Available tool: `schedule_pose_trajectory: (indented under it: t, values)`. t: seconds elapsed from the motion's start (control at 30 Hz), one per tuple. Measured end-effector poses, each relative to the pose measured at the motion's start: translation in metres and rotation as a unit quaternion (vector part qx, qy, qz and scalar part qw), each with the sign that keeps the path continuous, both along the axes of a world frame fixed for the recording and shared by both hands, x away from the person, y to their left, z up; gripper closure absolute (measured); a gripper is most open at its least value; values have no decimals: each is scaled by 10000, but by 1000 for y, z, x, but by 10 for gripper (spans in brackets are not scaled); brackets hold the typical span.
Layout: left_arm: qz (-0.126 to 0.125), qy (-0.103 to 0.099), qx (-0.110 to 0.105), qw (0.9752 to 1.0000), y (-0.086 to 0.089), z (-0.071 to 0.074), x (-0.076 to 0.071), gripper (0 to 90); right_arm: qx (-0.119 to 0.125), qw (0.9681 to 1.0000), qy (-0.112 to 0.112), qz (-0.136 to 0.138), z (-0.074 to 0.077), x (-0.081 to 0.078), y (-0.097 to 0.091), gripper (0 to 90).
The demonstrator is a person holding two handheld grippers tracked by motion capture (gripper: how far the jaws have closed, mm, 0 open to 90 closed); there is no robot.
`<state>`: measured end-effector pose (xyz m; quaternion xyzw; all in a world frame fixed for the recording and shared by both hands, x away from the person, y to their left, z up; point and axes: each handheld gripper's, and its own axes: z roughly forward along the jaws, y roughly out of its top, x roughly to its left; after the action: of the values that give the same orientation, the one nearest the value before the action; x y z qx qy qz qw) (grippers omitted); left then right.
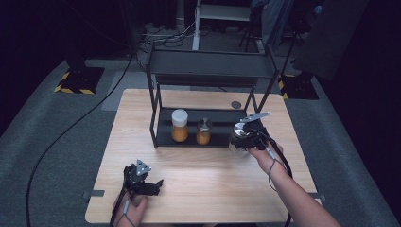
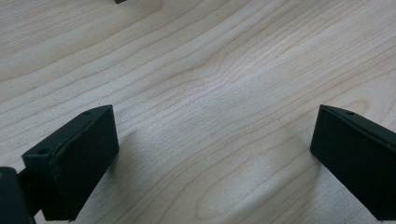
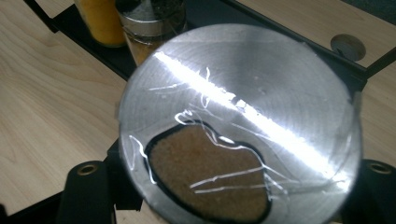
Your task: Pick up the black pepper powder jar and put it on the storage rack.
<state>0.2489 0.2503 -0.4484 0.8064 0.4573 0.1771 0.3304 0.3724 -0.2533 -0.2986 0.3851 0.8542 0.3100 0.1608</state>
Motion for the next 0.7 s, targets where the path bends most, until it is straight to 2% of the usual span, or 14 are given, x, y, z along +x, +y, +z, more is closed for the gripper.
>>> schedule_pose_trajectory:
  t: [0.7]
  values:
    - [1, 17, 14, 10000, -1, 1, 1, 8, -174, 9998, 51, -45, -6, 39, 28, 311]
